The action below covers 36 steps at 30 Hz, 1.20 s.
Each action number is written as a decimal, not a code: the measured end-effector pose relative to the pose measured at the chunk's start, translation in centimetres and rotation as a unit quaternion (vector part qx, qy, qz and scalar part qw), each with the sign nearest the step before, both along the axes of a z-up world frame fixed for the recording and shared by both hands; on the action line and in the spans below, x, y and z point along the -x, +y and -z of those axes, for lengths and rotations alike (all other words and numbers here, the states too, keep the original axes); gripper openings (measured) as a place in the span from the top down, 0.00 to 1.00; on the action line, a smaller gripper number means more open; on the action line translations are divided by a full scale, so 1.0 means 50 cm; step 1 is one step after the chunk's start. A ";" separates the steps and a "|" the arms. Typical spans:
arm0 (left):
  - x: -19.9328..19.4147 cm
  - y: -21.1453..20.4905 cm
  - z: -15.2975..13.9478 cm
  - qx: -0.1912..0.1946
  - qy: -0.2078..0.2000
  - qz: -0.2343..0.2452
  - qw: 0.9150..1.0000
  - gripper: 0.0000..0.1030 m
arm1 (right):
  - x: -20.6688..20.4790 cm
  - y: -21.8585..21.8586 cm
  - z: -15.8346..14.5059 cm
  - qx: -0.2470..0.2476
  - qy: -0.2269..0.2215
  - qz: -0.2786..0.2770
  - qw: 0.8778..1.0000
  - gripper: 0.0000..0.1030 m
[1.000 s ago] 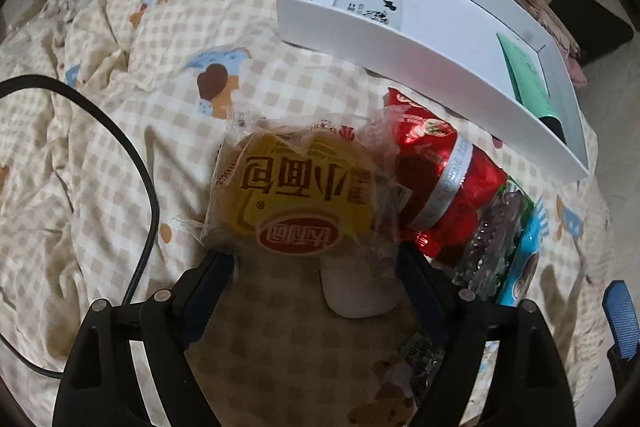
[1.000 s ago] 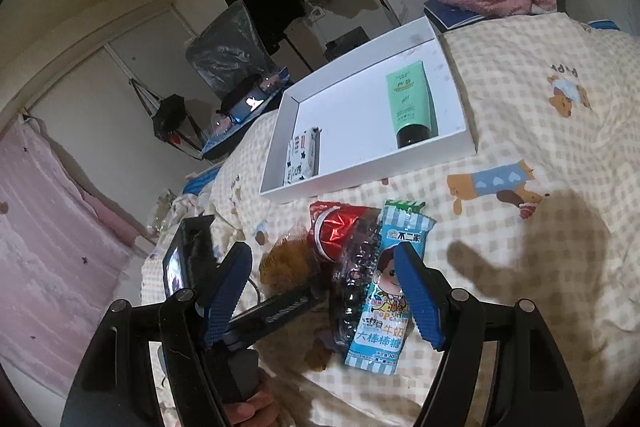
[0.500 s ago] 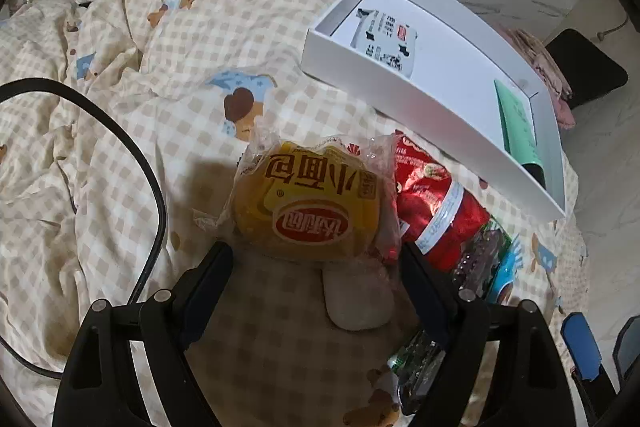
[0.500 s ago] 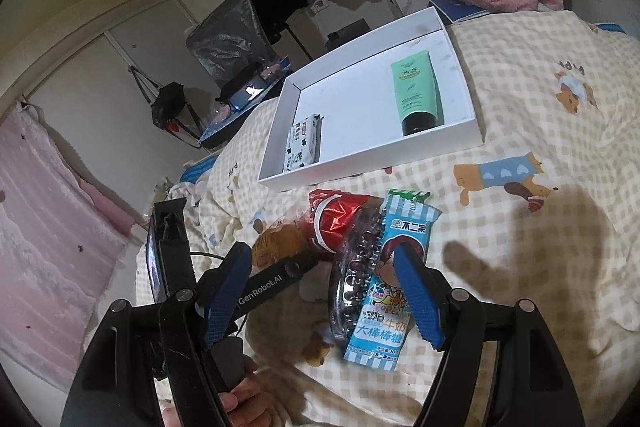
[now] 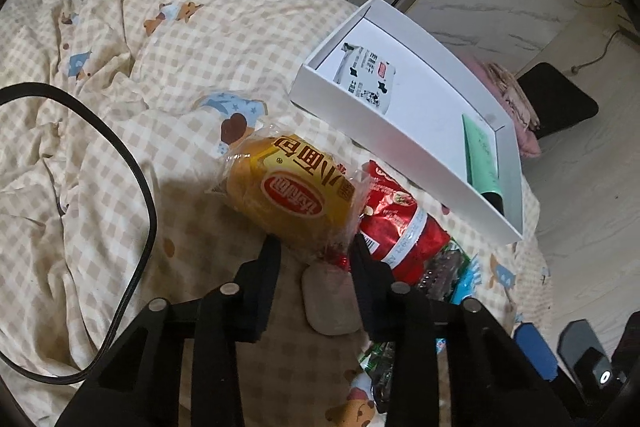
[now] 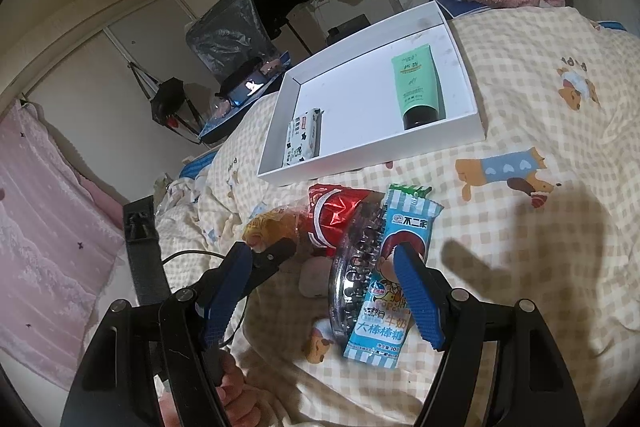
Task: Organize objects
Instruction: 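Close the left tool on the bagged bread bun and lift it, then hold the bread bun in the left tool while the right tool lines up on the blue candy pack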
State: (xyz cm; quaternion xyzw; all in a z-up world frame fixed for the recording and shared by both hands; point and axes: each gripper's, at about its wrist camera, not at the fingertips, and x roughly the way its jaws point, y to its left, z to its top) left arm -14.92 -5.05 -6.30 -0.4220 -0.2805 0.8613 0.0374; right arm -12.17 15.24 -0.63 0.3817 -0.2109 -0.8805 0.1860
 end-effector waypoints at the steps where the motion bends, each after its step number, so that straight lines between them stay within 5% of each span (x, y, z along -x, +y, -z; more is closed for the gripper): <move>1: 0.001 -0.001 -0.001 -0.003 0.000 0.001 1.000 0.67 | 0.001 0.000 0.001 0.000 -0.002 -0.001 1.000 0.28; 12: -0.022 -0.023 -0.020 -0.034 0.029 0.000 0.999 0.76 | 0.004 0.007 0.004 0.002 -0.003 0.002 1.000 0.28; 18: -0.037 -0.015 -0.042 -0.054 0.046 0.037 0.997 0.78 | 0.005 0.009 0.003 0.004 -0.004 0.001 1.000 0.28; 27: -0.032 0.011 -0.032 -0.049 -0.059 0.081 0.994 0.77 | 0.007 0.024 0.003 0.012 -0.004 0.007 1.000 0.28; 28: -0.033 0.009 -0.032 -0.048 -0.068 0.076 0.994 0.75 | 0.008 0.026 0.004 0.012 -0.005 0.008 1.000 0.28; 31: -0.036 -0.004 -0.027 -0.077 -0.080 0.068 0.991 0.43 | 0.010 0.029 0.005 0.013 -0.006 0.009 1.000 0.28; 36: -0.047 -0.032 -0.027 -0.118 -0.066 0.039 0.990 0.38 | 0.010 0.027 0.006 0.009 -0.007 0.007 1.000 0.28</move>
